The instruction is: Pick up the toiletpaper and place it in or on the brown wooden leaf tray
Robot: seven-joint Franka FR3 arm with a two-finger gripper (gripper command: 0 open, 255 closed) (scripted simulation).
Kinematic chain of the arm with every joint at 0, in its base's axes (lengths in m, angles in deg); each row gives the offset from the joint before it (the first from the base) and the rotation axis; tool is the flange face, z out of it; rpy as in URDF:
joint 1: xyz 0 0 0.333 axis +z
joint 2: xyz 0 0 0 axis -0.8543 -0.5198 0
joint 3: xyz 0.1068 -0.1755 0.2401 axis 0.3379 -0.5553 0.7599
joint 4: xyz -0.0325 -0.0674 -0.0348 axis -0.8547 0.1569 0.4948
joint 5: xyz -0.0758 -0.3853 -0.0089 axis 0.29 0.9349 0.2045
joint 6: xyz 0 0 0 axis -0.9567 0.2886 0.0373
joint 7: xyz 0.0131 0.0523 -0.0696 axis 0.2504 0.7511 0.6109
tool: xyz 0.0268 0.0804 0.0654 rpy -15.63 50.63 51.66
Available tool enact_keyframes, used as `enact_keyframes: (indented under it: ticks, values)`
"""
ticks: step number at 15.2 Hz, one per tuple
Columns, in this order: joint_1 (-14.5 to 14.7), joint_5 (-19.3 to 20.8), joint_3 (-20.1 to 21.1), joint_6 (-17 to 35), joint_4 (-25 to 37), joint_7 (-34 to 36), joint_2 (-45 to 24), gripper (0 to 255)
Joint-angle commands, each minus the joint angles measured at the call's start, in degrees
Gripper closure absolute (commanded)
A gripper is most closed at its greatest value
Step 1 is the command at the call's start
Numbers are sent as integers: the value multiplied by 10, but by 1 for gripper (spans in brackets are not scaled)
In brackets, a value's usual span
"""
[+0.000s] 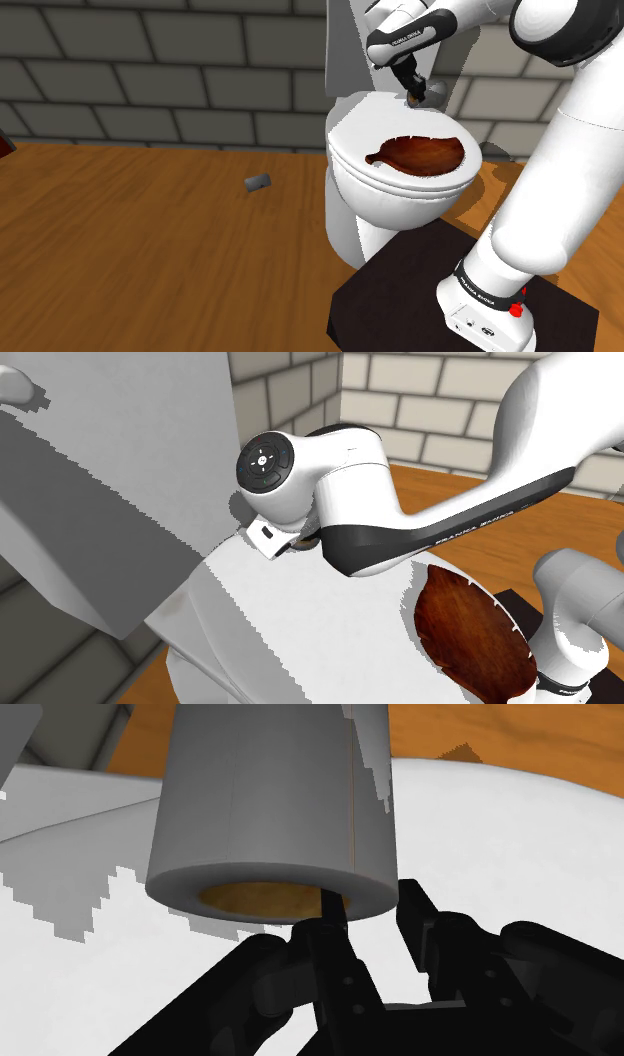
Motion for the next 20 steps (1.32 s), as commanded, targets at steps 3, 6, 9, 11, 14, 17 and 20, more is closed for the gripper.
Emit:
enact_keyframes:
  ticks: [3, 6, 9, 11, 14, 17, 20]
  values:
    - [0, 0, 0, 0, 0, 0, 0, 255]
    - [1, 0, 1, -12, 11, -7, 3, 255]
    - [2, 0, 1, -30, 29, -18, 7, 255]
    - [3, -1, 2, -43, 41, -25, 8, 255]
    - [4, -1, 3, -61, 61, -36, 10, 255]
    - [5, -1, 3, -79, 82, -48, 11, 255]
    - [6, -1, 4, -97, 104, -60, 10, 255]
